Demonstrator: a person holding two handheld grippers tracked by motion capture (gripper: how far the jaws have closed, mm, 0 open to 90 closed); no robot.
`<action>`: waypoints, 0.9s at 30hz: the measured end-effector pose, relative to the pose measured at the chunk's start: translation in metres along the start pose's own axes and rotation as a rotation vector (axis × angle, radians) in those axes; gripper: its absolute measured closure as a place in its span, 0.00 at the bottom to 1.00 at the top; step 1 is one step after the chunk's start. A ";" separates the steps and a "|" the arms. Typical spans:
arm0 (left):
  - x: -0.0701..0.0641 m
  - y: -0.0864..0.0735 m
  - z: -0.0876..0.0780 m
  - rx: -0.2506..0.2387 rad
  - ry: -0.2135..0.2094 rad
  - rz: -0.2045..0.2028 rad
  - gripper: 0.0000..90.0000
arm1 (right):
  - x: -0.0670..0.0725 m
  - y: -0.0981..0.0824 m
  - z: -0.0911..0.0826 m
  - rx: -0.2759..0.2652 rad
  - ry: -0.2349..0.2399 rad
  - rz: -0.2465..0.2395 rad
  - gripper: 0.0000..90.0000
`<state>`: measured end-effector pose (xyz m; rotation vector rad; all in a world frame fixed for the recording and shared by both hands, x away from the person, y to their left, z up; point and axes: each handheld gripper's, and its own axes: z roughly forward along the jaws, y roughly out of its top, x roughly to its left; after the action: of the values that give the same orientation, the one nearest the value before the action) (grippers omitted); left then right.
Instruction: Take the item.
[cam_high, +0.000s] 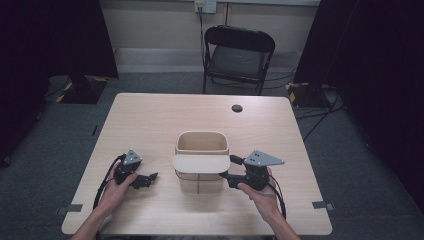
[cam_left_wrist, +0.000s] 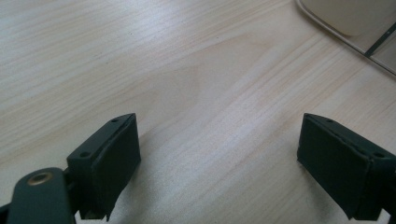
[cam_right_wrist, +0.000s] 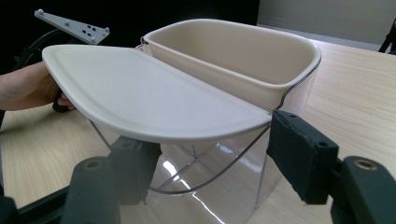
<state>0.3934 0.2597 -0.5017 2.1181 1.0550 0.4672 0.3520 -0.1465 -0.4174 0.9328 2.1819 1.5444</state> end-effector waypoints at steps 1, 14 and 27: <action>0.000 0.000 0.000 0.000 0.000 0.000 0.14 | 0.000 0.000 0.000 0.000 0.000 0.000 0.37; 0.000 0.000 0.000 -0.001 0.002 -0.001 0.14 | -0.001 0.003 0.001 -0.002 -0.001 -0.002 0.38; 0.000 0.000 0.000 -0.001 0.002 -0.001 0.14 | -0.001 0.007 0.003 -0.026 -0.013 -0.005 0.38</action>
<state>0.3933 0.2596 -0.5017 2.1173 1.0564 0.4694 0.3568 -0.1442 -0.4122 0.9264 2.1482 1.5560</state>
